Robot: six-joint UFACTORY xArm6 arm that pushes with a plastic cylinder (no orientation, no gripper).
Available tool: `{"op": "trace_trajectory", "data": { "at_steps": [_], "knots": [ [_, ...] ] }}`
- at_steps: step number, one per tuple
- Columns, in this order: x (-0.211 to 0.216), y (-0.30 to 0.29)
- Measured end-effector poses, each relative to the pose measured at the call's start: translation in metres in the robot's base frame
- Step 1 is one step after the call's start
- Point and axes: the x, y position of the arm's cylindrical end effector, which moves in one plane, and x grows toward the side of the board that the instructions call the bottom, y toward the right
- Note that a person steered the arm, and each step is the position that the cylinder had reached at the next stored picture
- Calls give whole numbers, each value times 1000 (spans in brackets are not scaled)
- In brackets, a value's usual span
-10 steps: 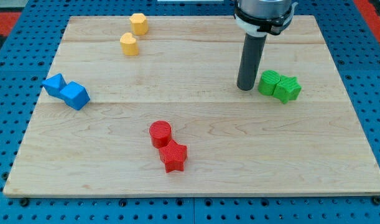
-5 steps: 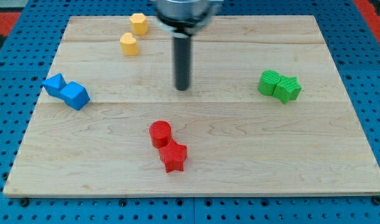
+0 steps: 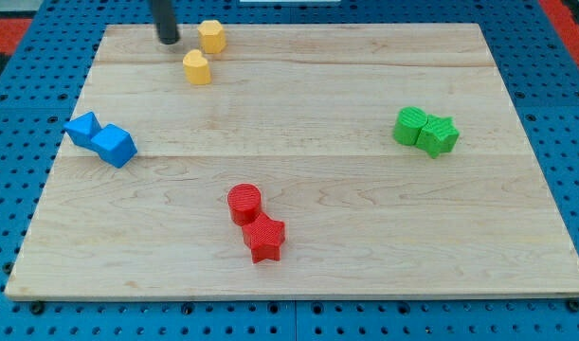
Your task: Push the yellow hexagon to the top center
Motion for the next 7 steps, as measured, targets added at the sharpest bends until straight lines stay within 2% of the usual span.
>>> {"op": "trace_trajectory", "data": {
  "at_steps": [1, 2, 4, 5, 6, 7],
  "knots": [
    [-4, 25],
    [-29, 15],
    [-21, 106],
    [-21, 59],
    [14, 58],
    [34, 81]
  ]
}}
